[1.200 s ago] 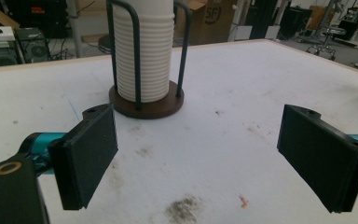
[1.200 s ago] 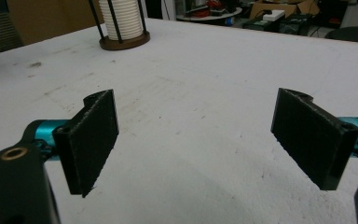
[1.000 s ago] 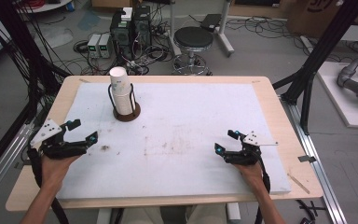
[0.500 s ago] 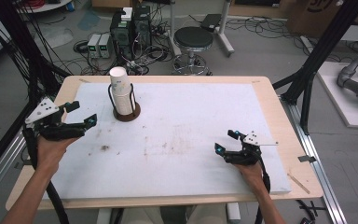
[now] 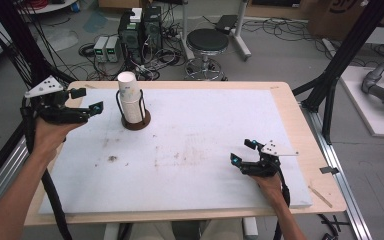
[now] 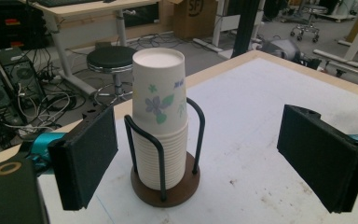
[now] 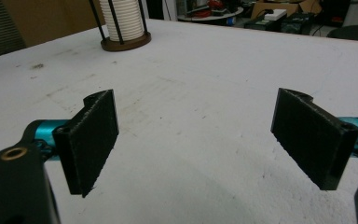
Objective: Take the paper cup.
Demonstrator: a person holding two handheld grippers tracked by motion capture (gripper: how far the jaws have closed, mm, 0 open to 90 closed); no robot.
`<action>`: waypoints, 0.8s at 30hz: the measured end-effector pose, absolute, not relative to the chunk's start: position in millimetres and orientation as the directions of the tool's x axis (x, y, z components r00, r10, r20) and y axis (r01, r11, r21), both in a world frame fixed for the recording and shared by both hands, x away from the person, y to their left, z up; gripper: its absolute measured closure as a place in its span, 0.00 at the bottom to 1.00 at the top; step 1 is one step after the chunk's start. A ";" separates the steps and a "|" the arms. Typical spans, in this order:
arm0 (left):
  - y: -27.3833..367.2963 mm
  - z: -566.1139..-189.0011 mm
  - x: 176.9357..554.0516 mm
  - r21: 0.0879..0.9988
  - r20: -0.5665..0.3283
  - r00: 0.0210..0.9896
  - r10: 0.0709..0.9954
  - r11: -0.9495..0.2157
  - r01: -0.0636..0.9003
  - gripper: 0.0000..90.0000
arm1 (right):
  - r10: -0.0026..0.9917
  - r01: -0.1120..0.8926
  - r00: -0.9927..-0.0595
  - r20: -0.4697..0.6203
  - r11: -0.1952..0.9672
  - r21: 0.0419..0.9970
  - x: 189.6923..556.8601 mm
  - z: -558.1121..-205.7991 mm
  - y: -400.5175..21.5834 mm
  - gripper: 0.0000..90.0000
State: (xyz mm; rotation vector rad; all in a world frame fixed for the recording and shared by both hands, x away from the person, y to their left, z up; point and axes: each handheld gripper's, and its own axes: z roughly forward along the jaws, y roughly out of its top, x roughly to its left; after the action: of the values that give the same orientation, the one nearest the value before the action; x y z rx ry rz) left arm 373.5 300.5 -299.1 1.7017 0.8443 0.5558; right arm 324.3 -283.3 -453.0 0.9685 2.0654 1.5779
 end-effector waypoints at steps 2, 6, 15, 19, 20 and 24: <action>300.6 -292.9 380.5 0.953 -0.059 0.643 0.764 -0.149 0.264 0.13 | 0.707 0.296 -0.698 0.116 0.137 0.945 324.0 -453.0 -283.2 0.17; 299.6 -280.3 394.2 0.944 -0.045 0.671 0.740 -0.188 0.271 0.13 | 0.705 0.288 -0.701 0.112 0.136 0.948 323.8 -453.2 -283.8 0.17; 298.9 -264.1 421.6 0.927 -0.053 0.705 0.707 -0.229 0.298 0.13 | 0.709 0.288 -0.697 0.111 0.134 0.948 323.6 -453.2 -283.6 0.17; 298.8 -261.8 431.2 0.918 -0.054 0.712 0.701 -0.246 0.312 0.13 | 0.712 0.291 -0.693 0.114 0.131 0.948 323.8 -453.2 -284.1 0.17; 297.9 -261.2 437.3 0.907 -0.054 0.714 0.698 -0.265 0.328 0.13 | 0.712 0.290 -0.693 0.114 0.130 0.948 323.7 -453.2 -284.0 0.17; 292.7 -256.6 448.9 0.877 -0.038 0.730 0.683 -0.327 0.352 0.13 | 0.714 0.292 -0.691 0.114 0.131 0.947 324.0 -453.2 -283.8 0.17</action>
State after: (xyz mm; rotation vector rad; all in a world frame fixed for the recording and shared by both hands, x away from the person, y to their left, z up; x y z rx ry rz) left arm 448.9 292.7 -256.6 1.9420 0.7923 0.4204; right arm 324.0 -283.8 -453.2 0.9711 2.0488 1.5795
